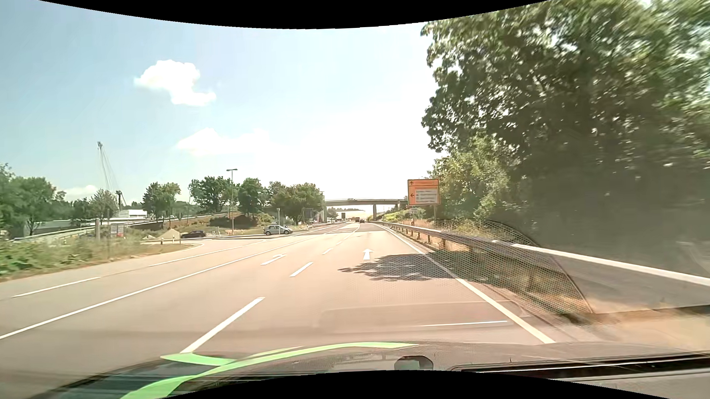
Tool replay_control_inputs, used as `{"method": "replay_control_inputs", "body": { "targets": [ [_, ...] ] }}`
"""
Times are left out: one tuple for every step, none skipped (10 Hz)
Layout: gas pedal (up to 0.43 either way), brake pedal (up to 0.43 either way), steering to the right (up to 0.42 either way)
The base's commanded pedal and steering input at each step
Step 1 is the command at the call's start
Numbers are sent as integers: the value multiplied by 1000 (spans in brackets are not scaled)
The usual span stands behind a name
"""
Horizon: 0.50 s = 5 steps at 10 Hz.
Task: Follow the waypoints while adhering to traffic rules and regulations
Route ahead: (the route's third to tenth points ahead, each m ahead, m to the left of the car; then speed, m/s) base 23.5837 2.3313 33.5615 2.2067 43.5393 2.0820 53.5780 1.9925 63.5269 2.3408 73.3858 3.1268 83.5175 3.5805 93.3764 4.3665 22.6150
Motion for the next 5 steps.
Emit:
{"method": "replay_control_inputs", "body": {
  "targets": [
    [169, 0, -5],
    [169, 0, -6],
    [177, 0, -6],
    [189, 0, -6],
    [197, 0, -7]
  ]
}}
